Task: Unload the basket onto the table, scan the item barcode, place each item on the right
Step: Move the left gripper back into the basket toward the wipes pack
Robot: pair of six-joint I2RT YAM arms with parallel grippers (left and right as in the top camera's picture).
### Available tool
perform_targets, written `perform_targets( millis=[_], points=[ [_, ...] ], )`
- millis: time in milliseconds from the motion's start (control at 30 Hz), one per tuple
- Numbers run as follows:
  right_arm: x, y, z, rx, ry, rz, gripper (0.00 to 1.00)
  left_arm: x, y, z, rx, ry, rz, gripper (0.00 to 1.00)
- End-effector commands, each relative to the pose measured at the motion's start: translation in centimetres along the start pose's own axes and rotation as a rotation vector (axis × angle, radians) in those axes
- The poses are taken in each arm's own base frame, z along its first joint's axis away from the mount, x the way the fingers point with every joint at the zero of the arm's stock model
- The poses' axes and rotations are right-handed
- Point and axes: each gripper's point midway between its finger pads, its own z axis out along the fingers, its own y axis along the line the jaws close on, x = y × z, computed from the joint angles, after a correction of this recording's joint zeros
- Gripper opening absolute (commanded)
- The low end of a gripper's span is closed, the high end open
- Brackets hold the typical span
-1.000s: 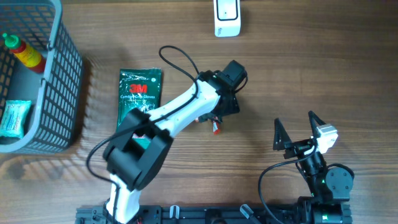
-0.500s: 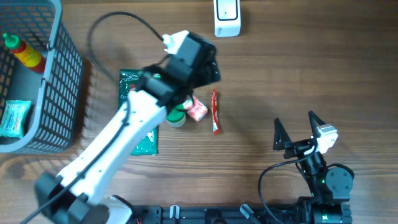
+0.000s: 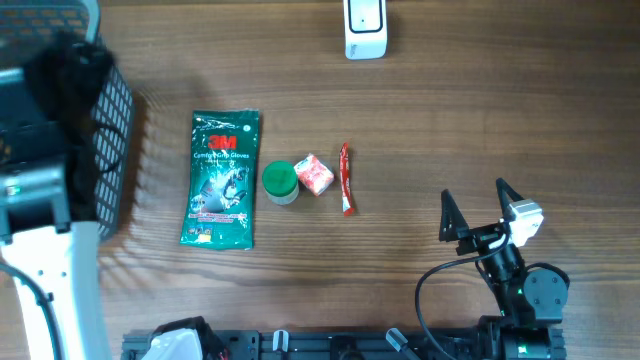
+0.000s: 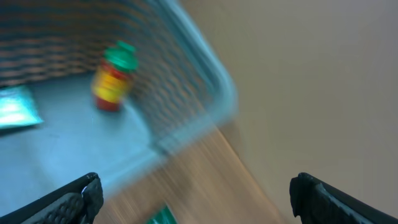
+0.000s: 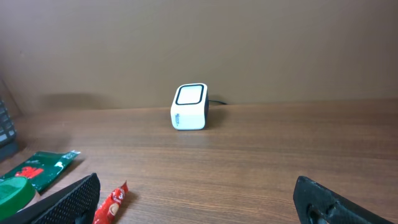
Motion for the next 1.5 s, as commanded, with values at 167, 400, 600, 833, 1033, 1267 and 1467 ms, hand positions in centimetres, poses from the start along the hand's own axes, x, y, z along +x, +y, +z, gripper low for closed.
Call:
perform_targets(
  millis=[167,400,600,833,1033,1267,1467],
  points=[
    [-0.1,0.0,0.0,0.007,-0.007,0.009,1.00,-5.9,12.5,5.7,-0.239,-0.078,-0.677,1.00],
    [-0.1,0.0,0.0,0.007,-0.007,0.009,1.00,-4.1,17.9,11.4,-0.402,-0.078,-0.943,1.00],
    [-0.1,0.0,0.0,0.007,-0.007,0.009,1.00,-1.4,23.0,15.2,-0.605,-0.134,-0.982,1.00],
    [-0.1,0.0,0.0,0.007,-0.007,0.009,1.00,1.2,27.5,17.8,-0.775,-0.177,-0.949,1.00],
    [-0.1,0.0,0.0,0.007,-0.007,0.009,1.00,5.1,30.5,19.8,-0.895,-0.123,-0.950,1.00],
    [-0.1,0.0,0.0,0.007,-0.007,0.009,1.00,6.3,31.5,20.2,-0.938,-0.116,-0.948,1.00],
    [-0.1,0.0,0.0,0.007,-0.007,0.009,1.00,6.9,32.1,20.1,-0.967,-0.110,-0.938,0.88]
  ],
)
